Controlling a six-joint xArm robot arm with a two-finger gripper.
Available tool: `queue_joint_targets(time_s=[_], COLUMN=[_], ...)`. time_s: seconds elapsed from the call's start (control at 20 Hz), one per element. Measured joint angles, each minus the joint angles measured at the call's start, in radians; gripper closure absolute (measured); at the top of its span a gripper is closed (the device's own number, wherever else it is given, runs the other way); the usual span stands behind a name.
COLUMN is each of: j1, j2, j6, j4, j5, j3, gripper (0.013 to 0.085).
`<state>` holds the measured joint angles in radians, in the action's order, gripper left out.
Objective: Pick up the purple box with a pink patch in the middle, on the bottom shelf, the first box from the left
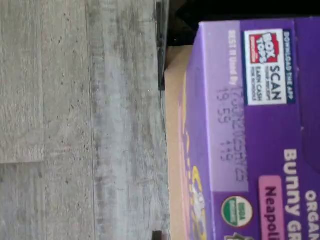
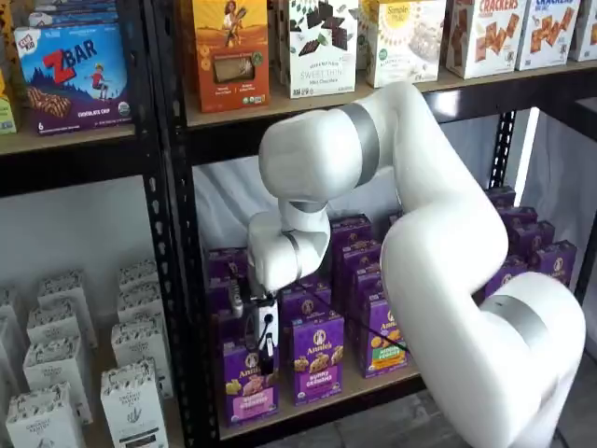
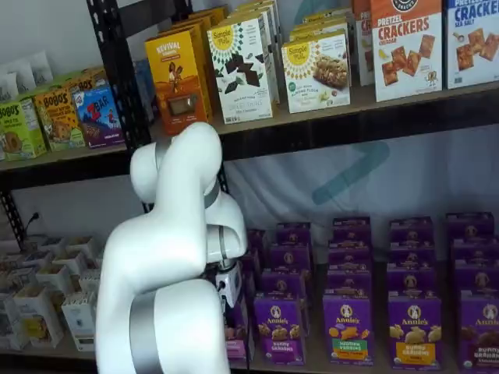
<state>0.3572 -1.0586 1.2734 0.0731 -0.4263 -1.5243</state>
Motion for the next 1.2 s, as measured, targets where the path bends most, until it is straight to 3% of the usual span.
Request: queue_joint_targets(time_s=[0.15, 0.25, 0.45, 1.2], j1=[0.000, 0.000, 0.000, -0.006], j2=[-0.001, -0.001, -0.003, -0.004], j6=[0.000, 0.002, 0.000, 0.012], j4=[0.001, 0.003, 0.000, 0.007], j5=[-0.005, -0.010, -0.014, -0.002], j3=[-0.002, -0.004, -0.006, -0.003], gripper=[0.0370, 0.0450, 0.0530, 0.0530])
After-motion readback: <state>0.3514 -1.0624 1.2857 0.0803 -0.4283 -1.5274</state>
